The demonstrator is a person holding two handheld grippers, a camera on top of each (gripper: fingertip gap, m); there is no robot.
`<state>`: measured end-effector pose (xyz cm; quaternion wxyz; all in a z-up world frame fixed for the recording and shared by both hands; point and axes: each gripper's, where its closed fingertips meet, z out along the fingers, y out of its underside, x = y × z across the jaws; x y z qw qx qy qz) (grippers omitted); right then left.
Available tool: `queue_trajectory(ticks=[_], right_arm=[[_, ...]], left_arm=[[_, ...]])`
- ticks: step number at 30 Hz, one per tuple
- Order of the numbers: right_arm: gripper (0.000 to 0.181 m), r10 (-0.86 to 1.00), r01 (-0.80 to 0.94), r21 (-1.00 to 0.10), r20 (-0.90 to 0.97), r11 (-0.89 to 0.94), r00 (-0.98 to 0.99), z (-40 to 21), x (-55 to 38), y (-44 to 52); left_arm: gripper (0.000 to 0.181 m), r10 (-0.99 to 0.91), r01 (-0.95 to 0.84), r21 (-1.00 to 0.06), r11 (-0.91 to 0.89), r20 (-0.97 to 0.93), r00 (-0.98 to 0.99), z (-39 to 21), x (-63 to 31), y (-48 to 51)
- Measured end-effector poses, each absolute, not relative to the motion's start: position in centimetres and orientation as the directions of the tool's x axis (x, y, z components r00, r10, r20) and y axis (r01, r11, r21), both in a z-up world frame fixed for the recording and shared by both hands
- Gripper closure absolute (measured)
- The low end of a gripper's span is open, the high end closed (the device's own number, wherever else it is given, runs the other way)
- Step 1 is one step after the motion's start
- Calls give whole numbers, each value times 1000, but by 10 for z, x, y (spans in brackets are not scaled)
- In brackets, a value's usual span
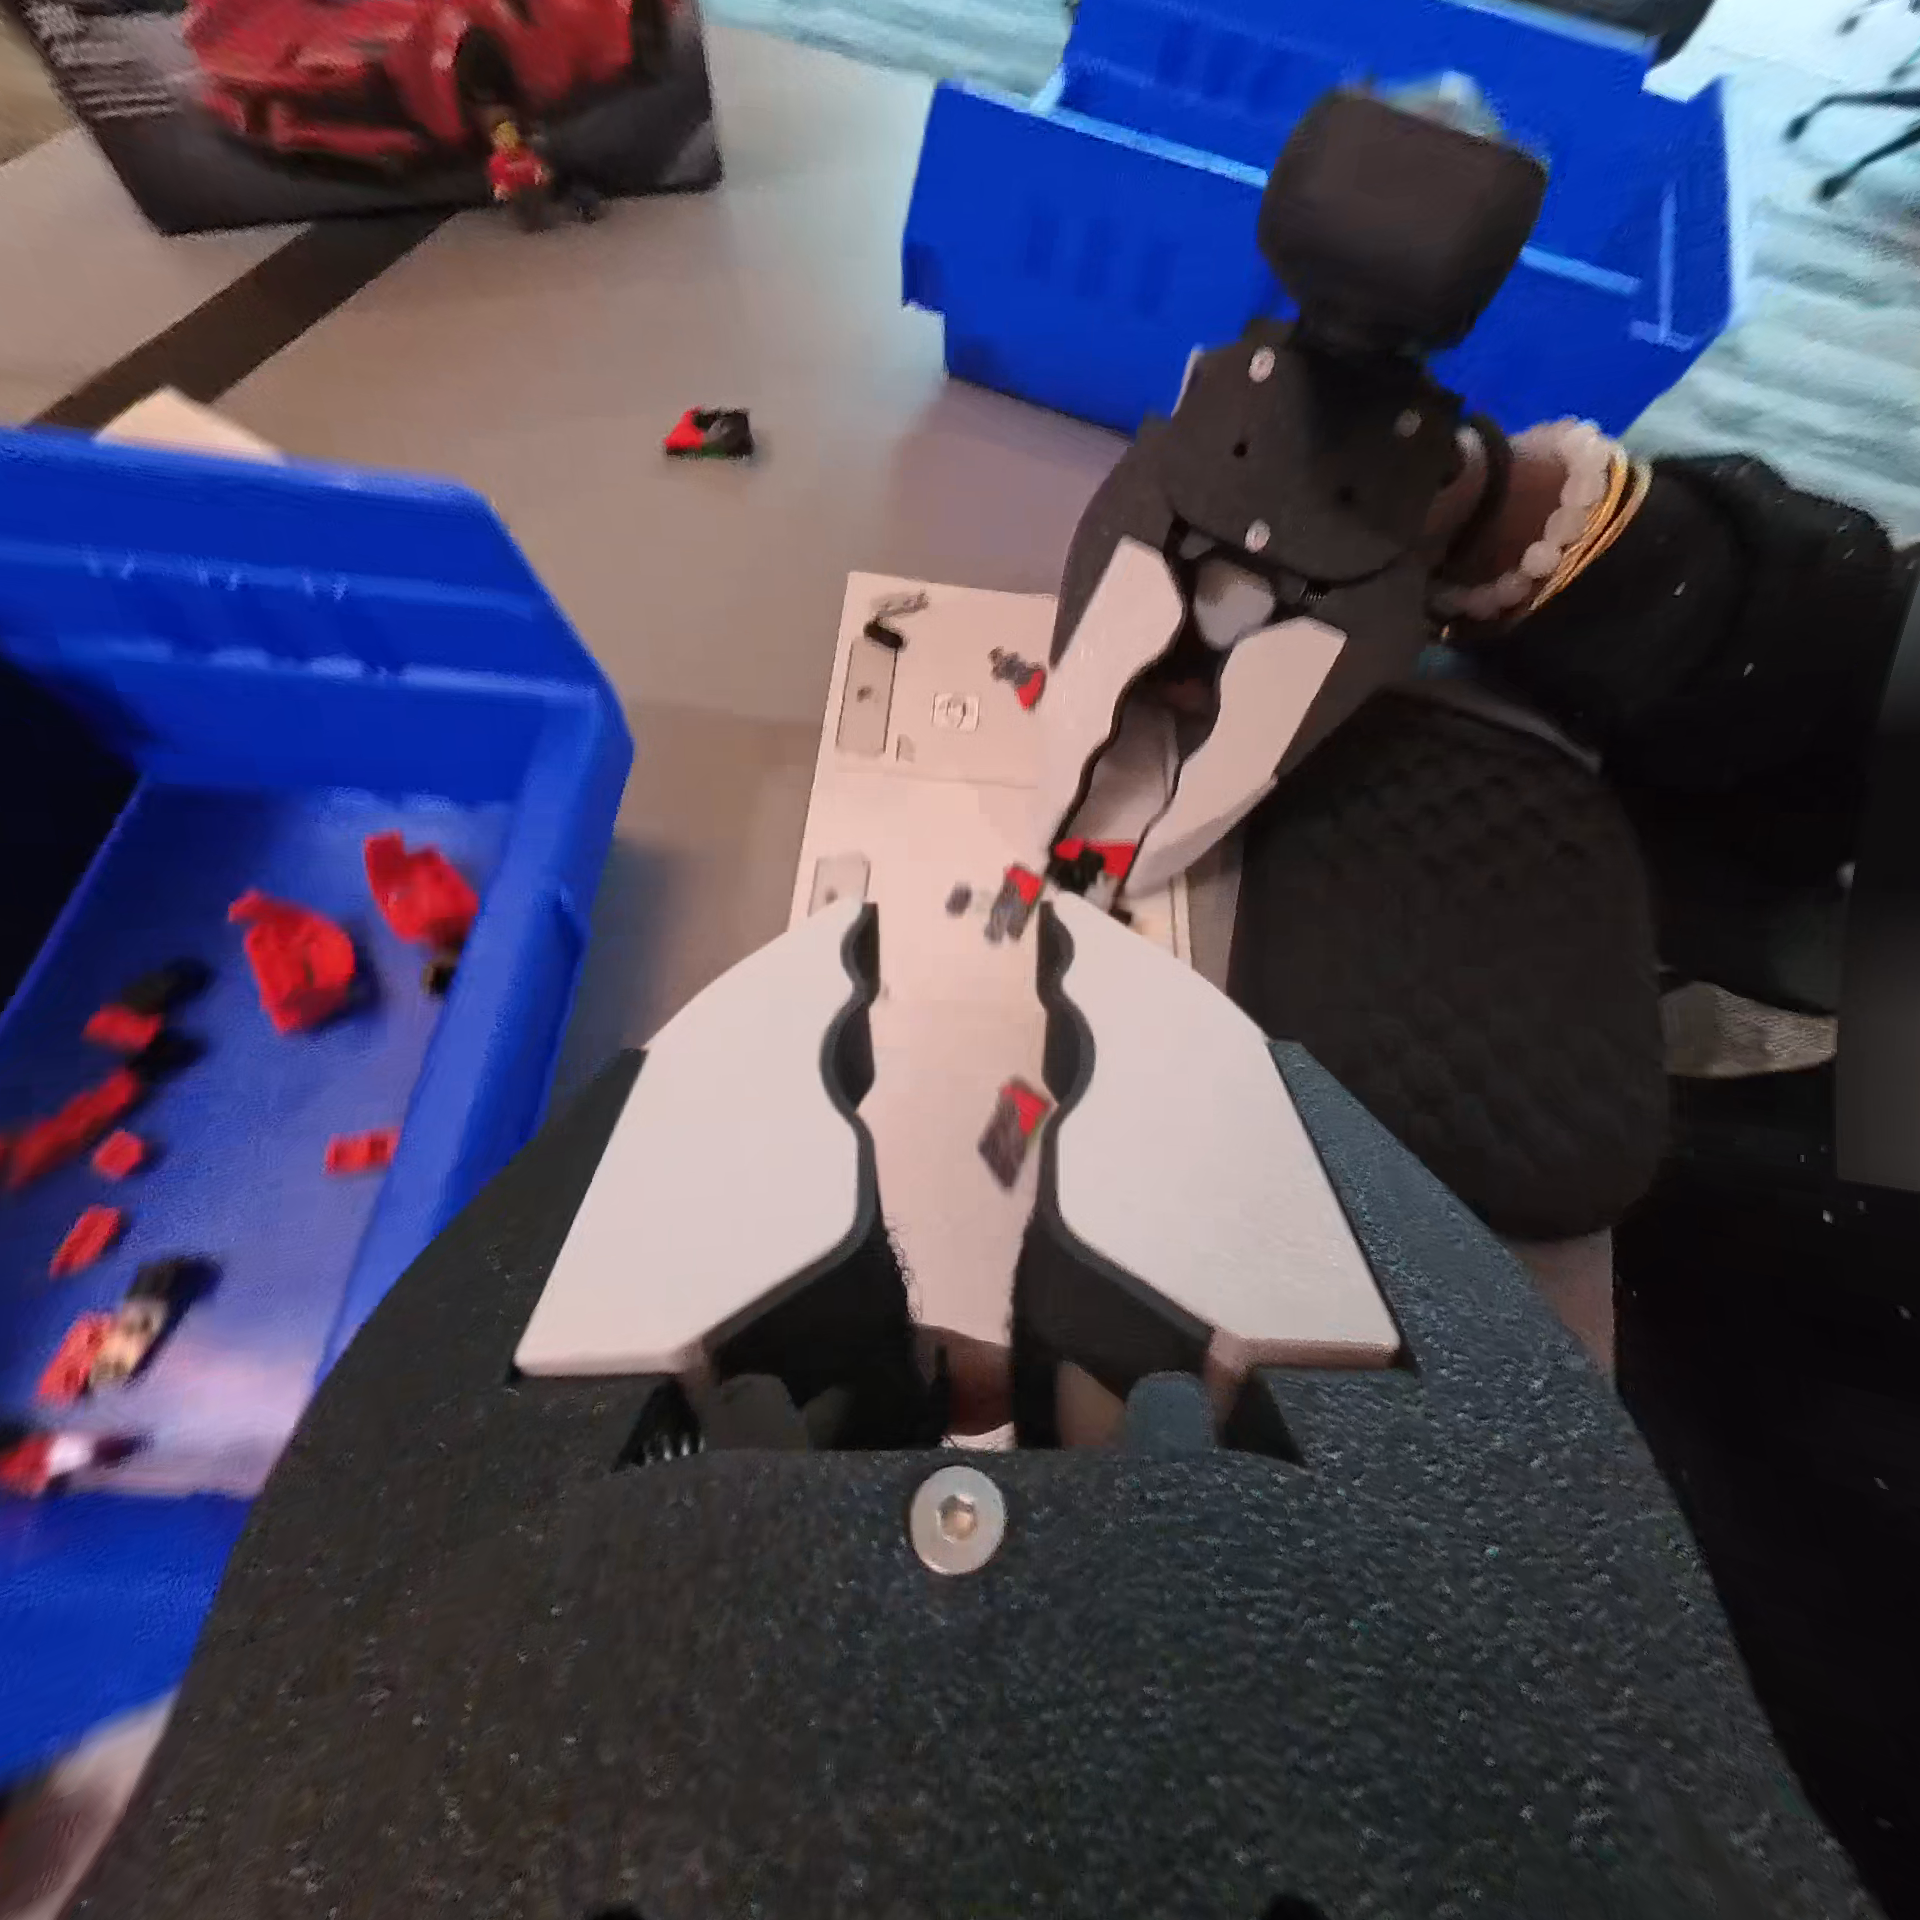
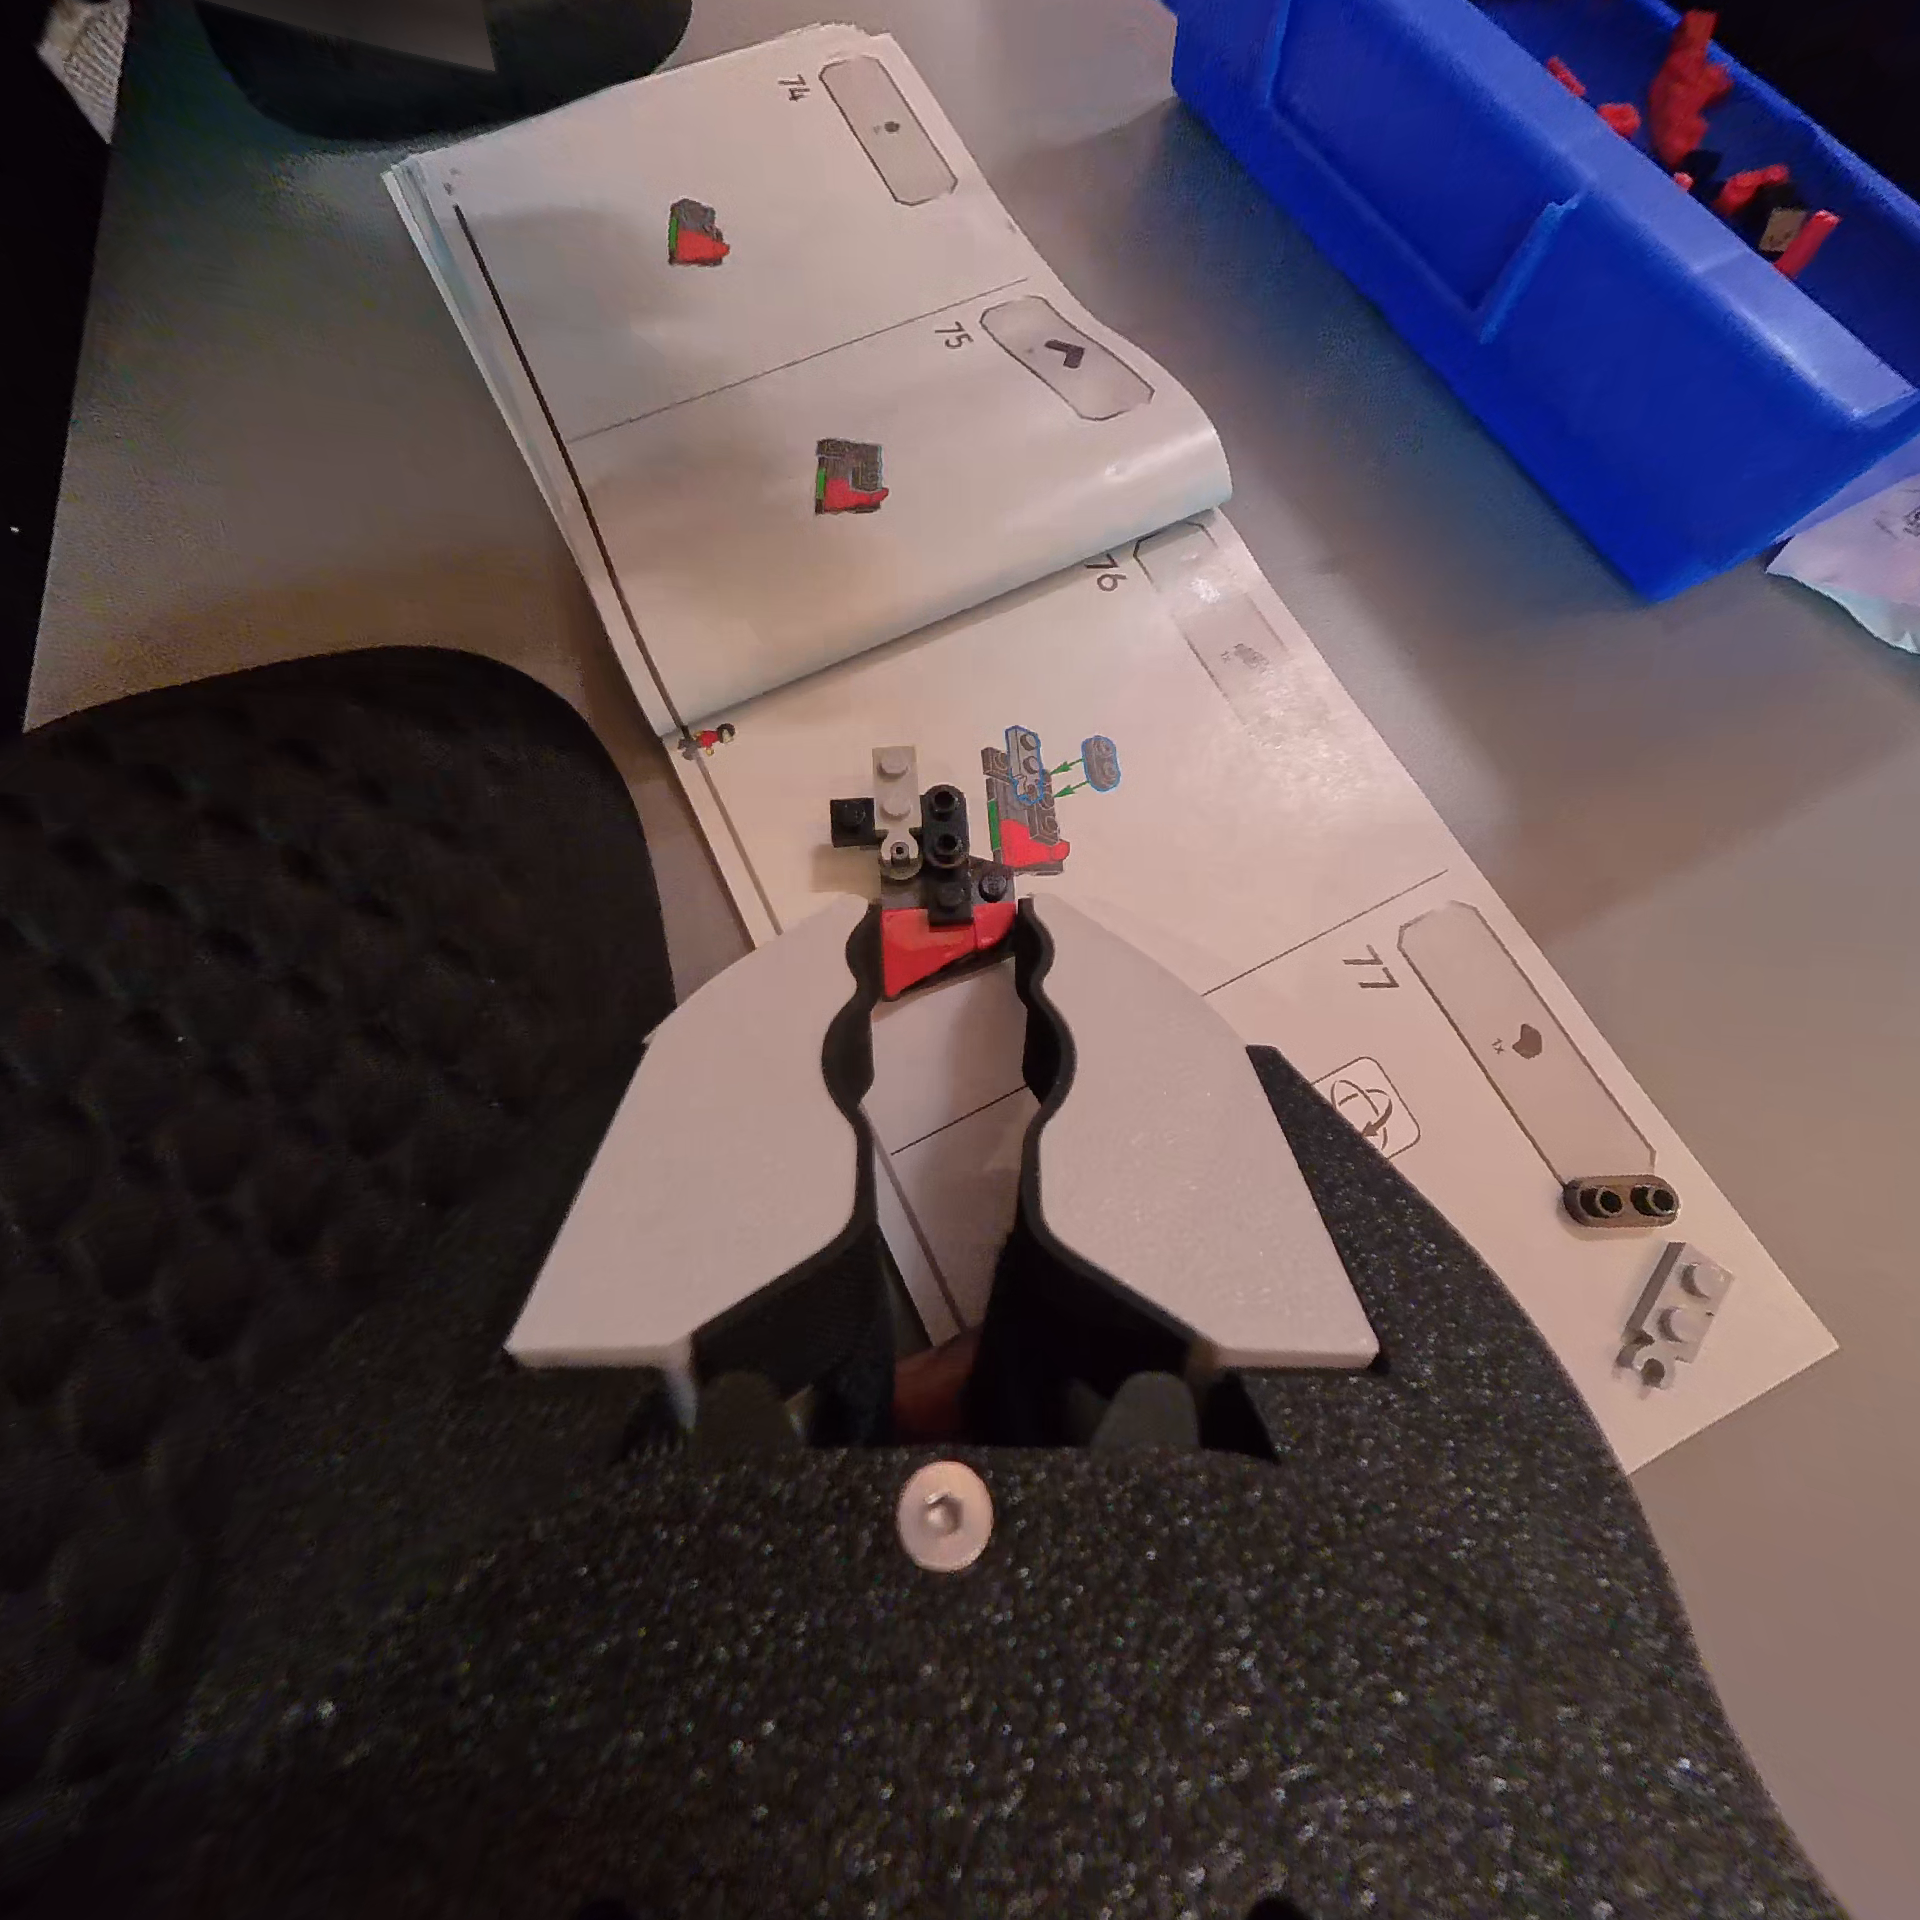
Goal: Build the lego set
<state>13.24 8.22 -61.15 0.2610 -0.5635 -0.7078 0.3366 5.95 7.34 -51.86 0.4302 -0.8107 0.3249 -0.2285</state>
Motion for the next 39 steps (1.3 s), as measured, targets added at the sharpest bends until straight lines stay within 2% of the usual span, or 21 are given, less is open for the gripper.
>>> queue_trajectory(ticks=[7, 12, 13, 14, 15, 21, 25, 29, 34, 39], right_arm=[[157, 973, 621, -771, -9, 140, -230, -611, 133, 82], [157, 984, 629, -770, -9, 107, -179, -611, 132, 80], [157, 985, 630, -770, -4, 106, -170, -611, 133, 79], [157, 987, 630, -770, -1, 103, -163, -611, 133, 78], [157, 987, 631, -769, -2, 100, -159, -611, 134, 77], [157, 986, 577, -814, -28, 71, -162, -594, 119, 74], [156, 986, 682, -718, 30, 138, -167, -610, 112, 84], [133, 991, 712, -693, 23, 113, -135, -604, 119, 93], [127, 996, 648, -759, -86, -60, -8, -580, 136, 108], [127, 988, 737, -664, -18, -125, 152, -597, 177, 125]], left_arm=[[150, -735, -419, -794, -440, 50, 676, -576, 68, 33], [158, -772, -573, -682, -454, -20, 635, -609, 62, 25], [160, -779, -572, -684, -453, -8, 627, -610, 62, 23], [177, -784, -559, -696, -452, 12, 620, -611, 61, 21], [181, -786, -535, -709, -459, 43, 617, -611, 61, 19], [181, -774, -450, -702, -552, 230, 590, -611, 60, 17], [181, -779, -450, -698, -557, 252, 574, -611, 60, 16], [181, -777, -443, -700, -560, 258, 574, -611, 61, 16], [181, -776, -435, -701, -565, 272, 569, -610, 61, 16], [180, -782, -442, -706, -553, 256, 569, -610, 61, 15]])
